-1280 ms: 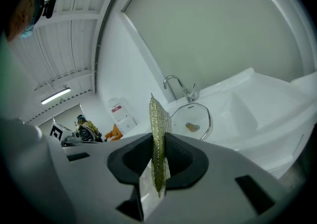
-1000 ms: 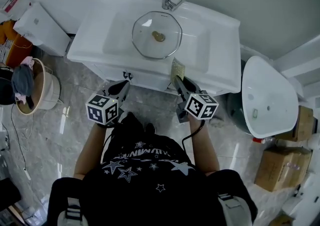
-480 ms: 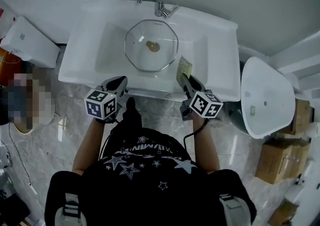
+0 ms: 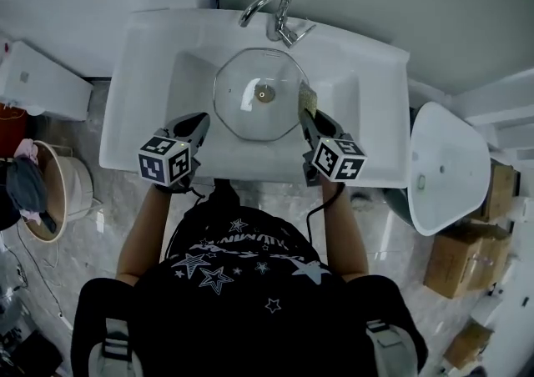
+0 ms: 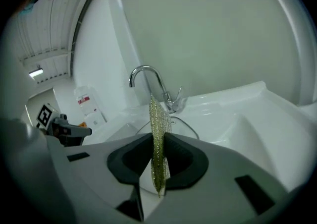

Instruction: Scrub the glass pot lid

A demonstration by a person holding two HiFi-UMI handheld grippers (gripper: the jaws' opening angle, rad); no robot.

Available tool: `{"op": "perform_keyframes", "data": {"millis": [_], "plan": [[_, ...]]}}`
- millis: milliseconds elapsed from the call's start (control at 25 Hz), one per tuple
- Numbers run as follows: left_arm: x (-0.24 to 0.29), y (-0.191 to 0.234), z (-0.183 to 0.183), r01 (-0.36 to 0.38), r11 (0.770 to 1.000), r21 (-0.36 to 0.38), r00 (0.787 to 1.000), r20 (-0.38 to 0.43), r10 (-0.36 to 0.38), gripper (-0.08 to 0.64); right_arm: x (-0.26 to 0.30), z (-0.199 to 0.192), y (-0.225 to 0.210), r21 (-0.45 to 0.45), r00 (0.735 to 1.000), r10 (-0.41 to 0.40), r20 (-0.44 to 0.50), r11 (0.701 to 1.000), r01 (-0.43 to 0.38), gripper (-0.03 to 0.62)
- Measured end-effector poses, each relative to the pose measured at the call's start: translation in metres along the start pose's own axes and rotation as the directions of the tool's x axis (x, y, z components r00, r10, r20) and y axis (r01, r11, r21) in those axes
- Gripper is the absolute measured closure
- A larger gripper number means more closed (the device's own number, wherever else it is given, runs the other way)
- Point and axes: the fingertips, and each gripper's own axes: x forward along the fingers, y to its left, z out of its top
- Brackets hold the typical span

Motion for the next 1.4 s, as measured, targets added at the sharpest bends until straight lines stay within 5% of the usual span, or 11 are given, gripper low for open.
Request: {"op": "perform_keyframes", "data": {"millis": [280, 600, 1000, 1400], "plan": [[0.019, 0.037, 0.016, 0.015, 1.000, -0.027, 1.000, -0.015, -0.016, 0.552, 0.074, -0.005, 0.013, -0.269, 0.980, -0.065, -0.188, 0.963, 0.013, 0.523], [0.029, 0.069, 0.023, 0.032, 0.998, -0.048, 0.999, -0.031, -0.034, 0.552, 0.148, -0.002, 0.021, -0.403, 0.946, -0.123, -0.299, 0.915, -0.008, 0.523], [0.033, 0.092, 0.022, 0.063, 0.996, -0.069, 0.997, -0.048, -0.067, 0.552, 0.194, -0.013, 0.036, -0.644, 0.900, -0.243, -0.363, 0.763, -0.054, 0.523], [0.024, 0.094, 0.013, 0.010, 0.997, -0.076, 0.999, -0.047, -0.014, 0.552, 0.208, -0.055, 0.080, -0.698, 0.875, -0.142, -0.462, 0.667, -0.261, 0.515]]}}
